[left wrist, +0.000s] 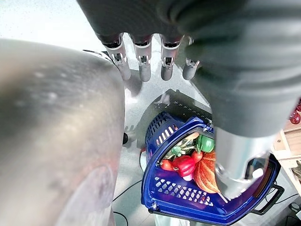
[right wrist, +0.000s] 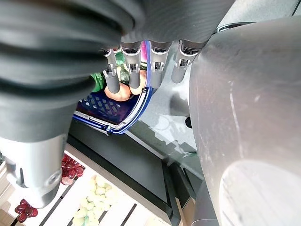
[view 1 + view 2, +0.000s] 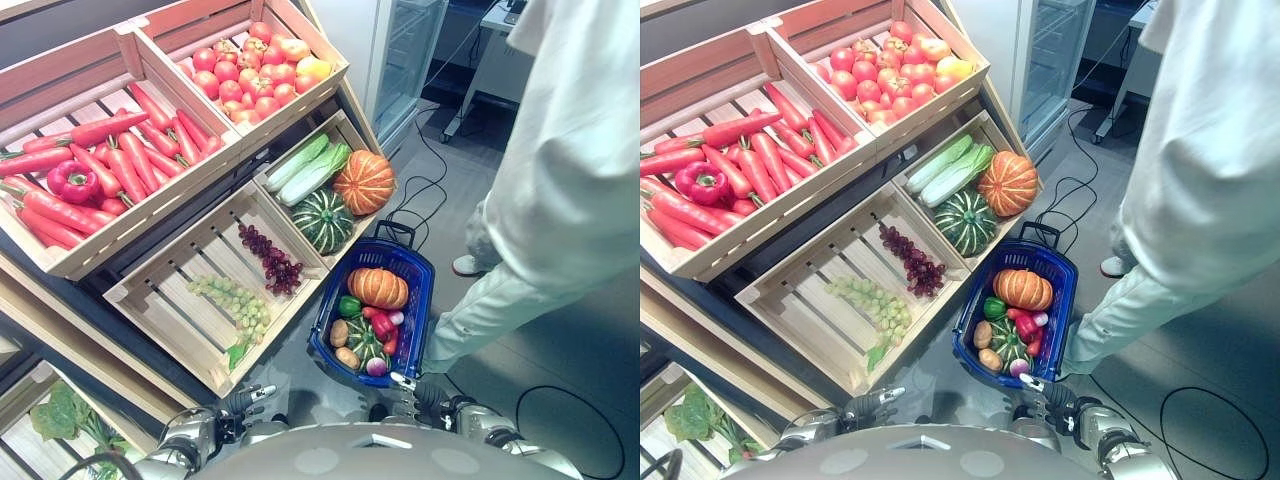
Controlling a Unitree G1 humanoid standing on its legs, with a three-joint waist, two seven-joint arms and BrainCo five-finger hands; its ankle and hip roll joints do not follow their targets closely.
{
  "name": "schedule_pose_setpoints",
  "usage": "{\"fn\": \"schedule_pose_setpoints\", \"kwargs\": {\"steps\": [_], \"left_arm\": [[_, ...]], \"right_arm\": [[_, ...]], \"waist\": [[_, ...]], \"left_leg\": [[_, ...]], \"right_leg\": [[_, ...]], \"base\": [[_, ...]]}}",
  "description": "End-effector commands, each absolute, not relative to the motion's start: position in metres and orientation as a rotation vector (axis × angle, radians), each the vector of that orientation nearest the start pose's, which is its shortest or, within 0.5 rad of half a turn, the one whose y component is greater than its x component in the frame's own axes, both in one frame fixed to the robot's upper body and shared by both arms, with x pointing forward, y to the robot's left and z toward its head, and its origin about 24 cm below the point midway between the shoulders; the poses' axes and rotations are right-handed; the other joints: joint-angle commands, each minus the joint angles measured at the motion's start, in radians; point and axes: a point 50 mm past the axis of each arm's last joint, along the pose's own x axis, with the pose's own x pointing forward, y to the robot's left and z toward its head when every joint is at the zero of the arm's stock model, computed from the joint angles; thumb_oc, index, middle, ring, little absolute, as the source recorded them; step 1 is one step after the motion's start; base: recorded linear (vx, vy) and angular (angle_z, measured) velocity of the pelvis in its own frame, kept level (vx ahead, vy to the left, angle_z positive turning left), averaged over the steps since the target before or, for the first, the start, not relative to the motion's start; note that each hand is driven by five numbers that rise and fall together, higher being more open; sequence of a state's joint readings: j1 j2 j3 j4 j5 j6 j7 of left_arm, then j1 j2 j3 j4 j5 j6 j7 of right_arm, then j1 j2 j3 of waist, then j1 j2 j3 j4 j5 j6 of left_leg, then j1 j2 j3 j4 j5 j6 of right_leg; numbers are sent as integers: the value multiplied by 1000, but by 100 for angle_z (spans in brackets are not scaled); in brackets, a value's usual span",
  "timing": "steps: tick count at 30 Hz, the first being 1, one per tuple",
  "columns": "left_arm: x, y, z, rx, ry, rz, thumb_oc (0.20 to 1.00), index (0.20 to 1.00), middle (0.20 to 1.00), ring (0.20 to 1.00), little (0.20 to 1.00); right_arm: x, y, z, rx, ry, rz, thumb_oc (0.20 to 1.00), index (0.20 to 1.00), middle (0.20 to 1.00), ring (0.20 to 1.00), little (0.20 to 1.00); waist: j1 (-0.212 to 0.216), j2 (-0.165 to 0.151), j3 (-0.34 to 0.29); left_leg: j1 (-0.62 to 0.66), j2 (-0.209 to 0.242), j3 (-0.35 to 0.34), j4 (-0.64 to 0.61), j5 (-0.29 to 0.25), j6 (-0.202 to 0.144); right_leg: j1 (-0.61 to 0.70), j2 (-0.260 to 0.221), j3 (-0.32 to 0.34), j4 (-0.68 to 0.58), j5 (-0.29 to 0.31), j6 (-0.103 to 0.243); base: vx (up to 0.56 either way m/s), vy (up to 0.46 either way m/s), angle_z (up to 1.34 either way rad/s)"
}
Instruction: Pick up fruits and vegetables into the basket
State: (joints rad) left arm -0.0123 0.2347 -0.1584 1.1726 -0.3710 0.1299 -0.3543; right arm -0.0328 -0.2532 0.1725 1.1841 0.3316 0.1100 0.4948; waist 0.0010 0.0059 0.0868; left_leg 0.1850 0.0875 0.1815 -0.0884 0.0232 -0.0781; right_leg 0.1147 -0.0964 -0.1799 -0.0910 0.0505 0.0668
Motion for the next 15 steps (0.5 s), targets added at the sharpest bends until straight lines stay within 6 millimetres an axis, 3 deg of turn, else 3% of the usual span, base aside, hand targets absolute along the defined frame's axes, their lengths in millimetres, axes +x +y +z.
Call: {"fn": "schedule_pose_setpoints", "kwargs": {"steps": [1,9,15], "left_arm": [[102,199,-163,-272,1274,-91,1000,1000,1000,1000,1000],[104,199,-162,-254,1249,-114,1000,1000,1000,1000,1000],[133,202,-151,-109,1036,-131,1000,1000,1000,1000,1000]], "right_arm": [[84,-199,-163,281,1338,284,1000,1000,1000,1000,1000],[86,-199,-163,270,1325,289,1000,1000,1000,1000,1000],[98,-201,-160,255,1240,260,1000,1000,1000,1000,1000]], "waist": [[6,-22,31],[6,-22,33],[2,-19,42]], "left_leg": [[-42,-30,-30,37,-85,46],[-44,-30,-31,39,-85,47],[-48,-27,-31,46,-86,47]], "right_leg": [[20,-88,-65,75,-75,76],[19,-89,-66,77,-75,76],[9,-89,-56,89,-78,76]], "base": [[0,0,0],[0,0,0],[5,-2,0]]}}
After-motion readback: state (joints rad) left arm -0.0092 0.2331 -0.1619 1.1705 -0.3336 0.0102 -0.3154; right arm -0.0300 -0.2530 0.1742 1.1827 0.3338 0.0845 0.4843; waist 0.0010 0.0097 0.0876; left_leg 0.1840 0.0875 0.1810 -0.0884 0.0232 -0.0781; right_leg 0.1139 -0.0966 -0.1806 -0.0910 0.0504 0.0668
